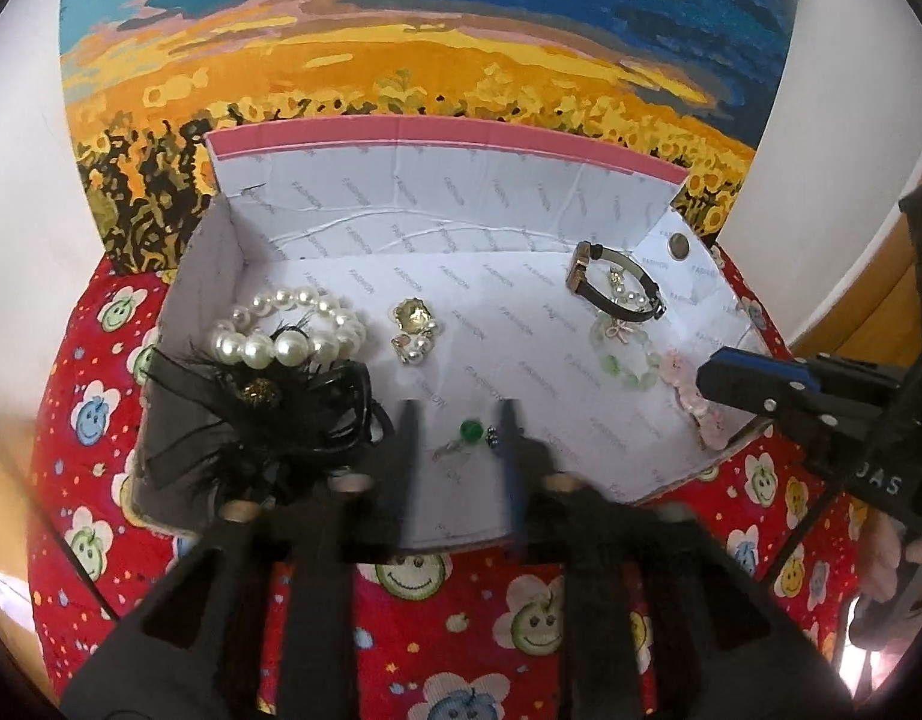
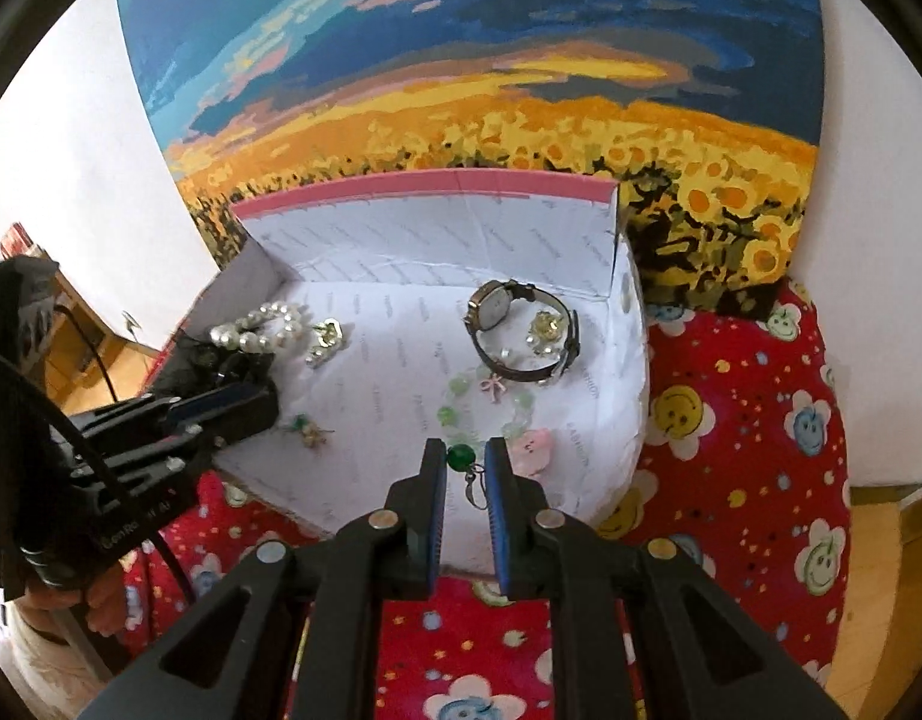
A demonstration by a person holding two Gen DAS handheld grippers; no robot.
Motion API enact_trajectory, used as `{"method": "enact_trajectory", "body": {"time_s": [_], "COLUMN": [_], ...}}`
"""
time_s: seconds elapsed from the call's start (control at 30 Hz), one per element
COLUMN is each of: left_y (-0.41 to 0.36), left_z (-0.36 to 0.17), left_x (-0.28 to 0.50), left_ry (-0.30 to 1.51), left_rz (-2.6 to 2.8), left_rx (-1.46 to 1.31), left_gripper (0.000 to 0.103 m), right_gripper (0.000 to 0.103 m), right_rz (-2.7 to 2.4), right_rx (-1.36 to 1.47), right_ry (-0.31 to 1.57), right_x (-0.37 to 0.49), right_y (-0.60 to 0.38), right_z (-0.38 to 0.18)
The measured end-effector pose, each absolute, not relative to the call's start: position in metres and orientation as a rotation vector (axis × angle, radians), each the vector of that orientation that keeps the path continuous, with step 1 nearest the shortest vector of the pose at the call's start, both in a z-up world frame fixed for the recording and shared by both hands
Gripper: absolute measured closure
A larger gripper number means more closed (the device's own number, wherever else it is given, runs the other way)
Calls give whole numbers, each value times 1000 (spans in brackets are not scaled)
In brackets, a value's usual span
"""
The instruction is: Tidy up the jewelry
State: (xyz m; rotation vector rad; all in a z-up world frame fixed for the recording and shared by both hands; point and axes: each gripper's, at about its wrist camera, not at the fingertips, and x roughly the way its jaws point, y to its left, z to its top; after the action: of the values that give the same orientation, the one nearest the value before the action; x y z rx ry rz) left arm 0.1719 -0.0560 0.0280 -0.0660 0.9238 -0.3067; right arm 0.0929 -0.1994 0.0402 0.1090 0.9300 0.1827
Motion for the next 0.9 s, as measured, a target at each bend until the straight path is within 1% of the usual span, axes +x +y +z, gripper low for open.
{"method": "enact_trajectory", "body": {"time_s": [0.03,0.1,0.17,0.23,0.27,0.3,0.57,0.67,0.77,0.9], "left_y": [-55,-55,-55,-56,-56,-56,-45,-35,-29,-26], "left_z": [30,36,43,50,54,57,76,78,72,53], "left_x": [171,166,160,153,149,143,98,79,63,44], "left_ry": [919,910,899,891,886,883,864,872,882,925], "left_rz": [-306,-305,-307,-306,-309,-315,-287,-260,-246,-147], "left_rx": [-71,-76,-75,-71,-70,-67,-27,-39,-62,-53], "left_gripper": [62,59,55,50,48,47,44,43,43,42], "right_gripper": [84,73,68,58,46,40,36,30,26,26], "right_rz": [180,172,168,157,145,132,121,123,133,72], "right_rx": [104,95,101,113,117,123,166,193,207,208], "right_ry": [922,898,876,849,829,805,785,797,829,867], "right_x": [90,83,75,65,58,51,4,-18,-40,-69], "right_y": [-199,-200,-203,-206,-208,-209,-202,-194,-183,-165], "right_z": [43,51,62,73,78,84,96,92,82,61]}}
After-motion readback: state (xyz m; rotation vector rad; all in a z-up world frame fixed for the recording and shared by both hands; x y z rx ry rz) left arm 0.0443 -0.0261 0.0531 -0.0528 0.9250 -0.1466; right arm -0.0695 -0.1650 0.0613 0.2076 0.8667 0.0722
